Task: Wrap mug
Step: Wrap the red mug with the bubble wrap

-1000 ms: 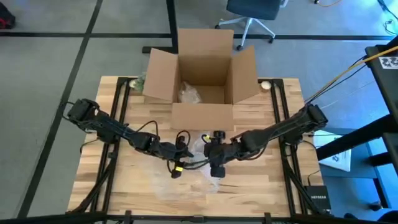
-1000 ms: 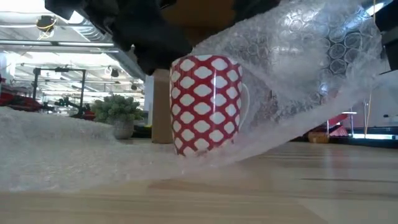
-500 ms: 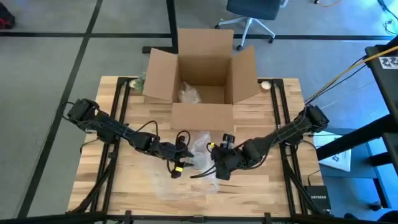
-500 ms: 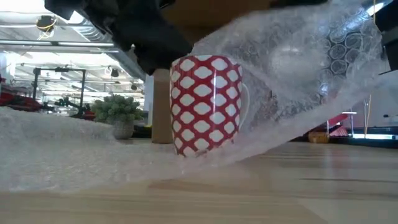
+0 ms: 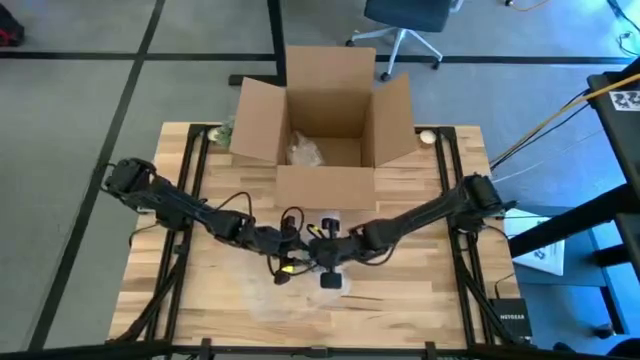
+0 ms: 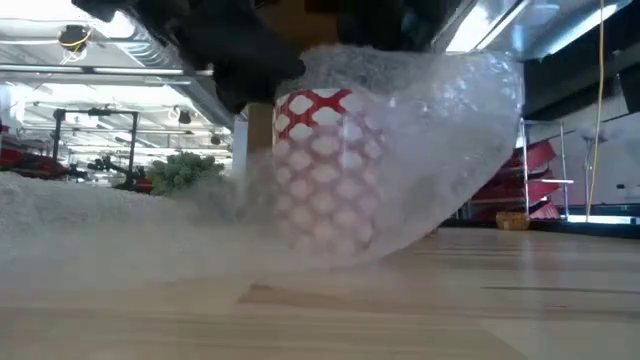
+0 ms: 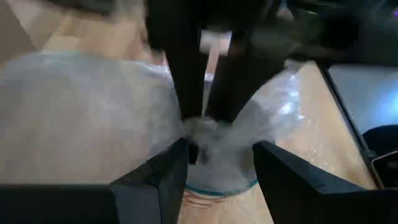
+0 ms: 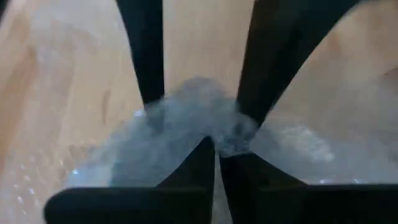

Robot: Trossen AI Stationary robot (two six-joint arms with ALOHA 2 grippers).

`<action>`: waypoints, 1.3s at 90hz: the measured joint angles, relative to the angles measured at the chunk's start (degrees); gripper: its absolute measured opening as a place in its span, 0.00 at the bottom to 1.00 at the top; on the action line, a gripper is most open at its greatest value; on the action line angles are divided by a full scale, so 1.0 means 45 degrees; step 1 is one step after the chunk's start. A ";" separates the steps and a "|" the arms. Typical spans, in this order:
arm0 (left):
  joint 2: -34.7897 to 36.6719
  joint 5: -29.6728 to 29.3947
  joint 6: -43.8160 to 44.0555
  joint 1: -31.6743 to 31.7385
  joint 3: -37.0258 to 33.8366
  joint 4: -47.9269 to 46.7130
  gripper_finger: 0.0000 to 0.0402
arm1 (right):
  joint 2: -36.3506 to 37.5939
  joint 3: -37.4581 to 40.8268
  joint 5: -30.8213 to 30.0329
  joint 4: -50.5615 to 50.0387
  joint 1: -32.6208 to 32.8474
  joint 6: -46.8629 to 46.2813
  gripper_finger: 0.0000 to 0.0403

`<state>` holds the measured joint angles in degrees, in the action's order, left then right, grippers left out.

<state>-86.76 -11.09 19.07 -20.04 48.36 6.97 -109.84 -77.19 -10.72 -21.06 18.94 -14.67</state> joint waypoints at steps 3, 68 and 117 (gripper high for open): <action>0.0233 0.0000 0.0081 -0.0046 0.0078 -0.0404 0.41 | -0.0020 0.0000 -0.0025 -0.0018 0.0009 -0.0016 0.01; 0.0210 -0.0007 -0.1361 0.0664 -0.0210 0.0396 0.41 | -0.0011 0.0000 -0.0043 0.0277 0.0034 -0.0012 0.00; -0.1410 -0.0068 -0.1021 -0.0061 -0.0176 0.1444 0.41 | 0.0077 -0.1695 -0.0019 -0.2376 0.0039 -0.0240 0.00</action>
<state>-93.10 -11.40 14.48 -20.32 47.57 13.47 -109.49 -84.82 -10.81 -31.75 19.11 -15.75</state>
